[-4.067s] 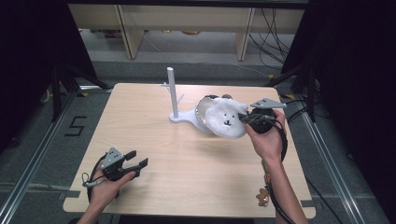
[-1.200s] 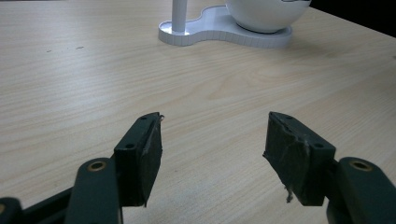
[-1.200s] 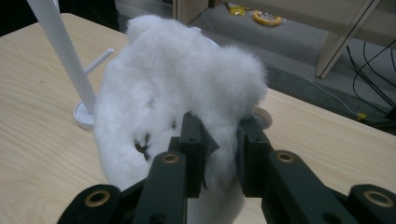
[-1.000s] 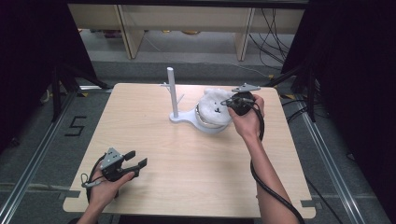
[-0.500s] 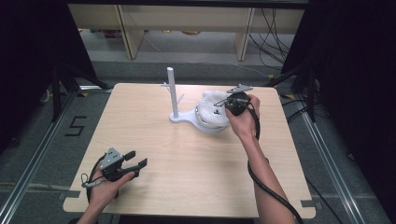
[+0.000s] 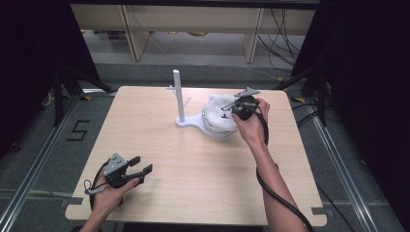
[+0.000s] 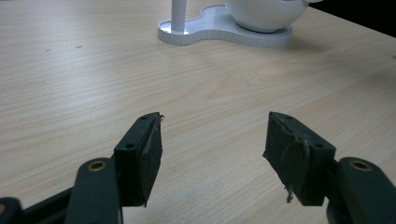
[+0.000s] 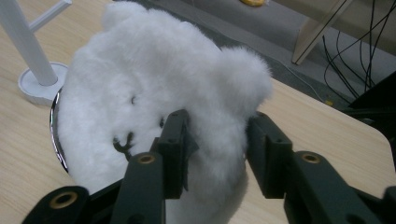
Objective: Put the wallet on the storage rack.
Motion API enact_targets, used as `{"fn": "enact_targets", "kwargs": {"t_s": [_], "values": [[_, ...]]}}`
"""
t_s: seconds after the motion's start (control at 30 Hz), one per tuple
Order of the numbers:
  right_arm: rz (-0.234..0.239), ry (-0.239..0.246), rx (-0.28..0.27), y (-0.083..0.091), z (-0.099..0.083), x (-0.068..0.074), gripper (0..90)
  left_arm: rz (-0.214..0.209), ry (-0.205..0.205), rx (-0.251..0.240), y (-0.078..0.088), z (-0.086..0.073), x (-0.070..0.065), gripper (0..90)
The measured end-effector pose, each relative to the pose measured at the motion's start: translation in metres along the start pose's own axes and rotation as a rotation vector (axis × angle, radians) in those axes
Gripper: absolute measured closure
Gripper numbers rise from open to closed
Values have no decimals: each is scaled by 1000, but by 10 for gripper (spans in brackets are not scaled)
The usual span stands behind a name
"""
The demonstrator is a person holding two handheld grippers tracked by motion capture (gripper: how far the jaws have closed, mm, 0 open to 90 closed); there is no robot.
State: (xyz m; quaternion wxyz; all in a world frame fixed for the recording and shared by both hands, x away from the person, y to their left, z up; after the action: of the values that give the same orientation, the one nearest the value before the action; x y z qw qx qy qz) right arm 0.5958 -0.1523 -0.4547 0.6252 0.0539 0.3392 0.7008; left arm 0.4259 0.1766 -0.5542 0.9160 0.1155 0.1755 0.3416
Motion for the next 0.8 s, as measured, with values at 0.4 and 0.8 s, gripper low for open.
{"fn": "enact_targets", "kwargs": {"t_s": [0.4,0.8], "values": [[-12,-52,-36,9,2,-6,516,-1,-1,2,-1,0,-1,359],[-15,-93,-39,14,-4,-11,511,6,1,8,0,0,-1,359]]}}
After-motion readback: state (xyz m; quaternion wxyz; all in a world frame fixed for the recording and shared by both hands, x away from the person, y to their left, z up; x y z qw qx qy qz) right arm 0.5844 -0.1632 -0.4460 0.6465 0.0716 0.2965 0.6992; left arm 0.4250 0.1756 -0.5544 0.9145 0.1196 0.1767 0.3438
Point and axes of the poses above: each handheld gripper's, and its own axes: y roughly backward along the jaws, z roughly out of its top, x roughly to its left, the point moved 10 cm from there along -y, roughly forward along the jaws, and after that the axes turned 14 degrees about -z, right-handed, at the moved point
